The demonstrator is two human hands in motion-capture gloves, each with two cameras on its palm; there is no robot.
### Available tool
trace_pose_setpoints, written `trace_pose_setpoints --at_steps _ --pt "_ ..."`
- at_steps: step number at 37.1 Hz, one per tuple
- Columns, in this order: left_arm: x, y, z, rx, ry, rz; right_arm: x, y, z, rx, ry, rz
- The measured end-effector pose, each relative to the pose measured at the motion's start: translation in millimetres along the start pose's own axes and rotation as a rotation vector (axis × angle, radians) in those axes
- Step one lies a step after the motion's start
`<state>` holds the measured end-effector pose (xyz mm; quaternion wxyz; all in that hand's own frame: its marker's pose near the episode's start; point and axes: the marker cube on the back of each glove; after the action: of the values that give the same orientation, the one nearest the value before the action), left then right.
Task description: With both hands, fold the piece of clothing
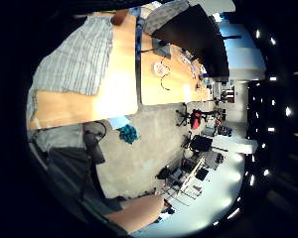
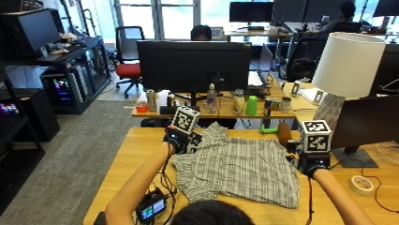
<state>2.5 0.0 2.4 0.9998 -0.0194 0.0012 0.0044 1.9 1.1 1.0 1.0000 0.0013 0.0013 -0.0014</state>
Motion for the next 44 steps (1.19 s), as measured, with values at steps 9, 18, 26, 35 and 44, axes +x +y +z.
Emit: trace_pose_setpoints --at_steps 9,18,26,35,44 --pt "4.6 5.6 1.1 -0.021 -0.034 0.003 9.7 8.3 0.1 -0.004 -0.025 -0.012" --pt "-15.2 9.5 13.3 0.063 -0.039 -0.014 18.8 -0.3 -16.3 0.023 -0.023 0.027" --pt "6.9 -13.9 49.0 0.077 -0.076 0.047 16.2 -12.6 -13.6 0.036 -0.058 0.032" --pt "47.7 -60.1 97.7 0.103 -0.031 0.162 14.6 -18.6 -5.5 0.012 -0.030 0.036" --pt "99.1 -77.3 178.7 -0.035 0.035 0.225 13.5 -23.3 14.7 -0.006 -0.035 0.022"
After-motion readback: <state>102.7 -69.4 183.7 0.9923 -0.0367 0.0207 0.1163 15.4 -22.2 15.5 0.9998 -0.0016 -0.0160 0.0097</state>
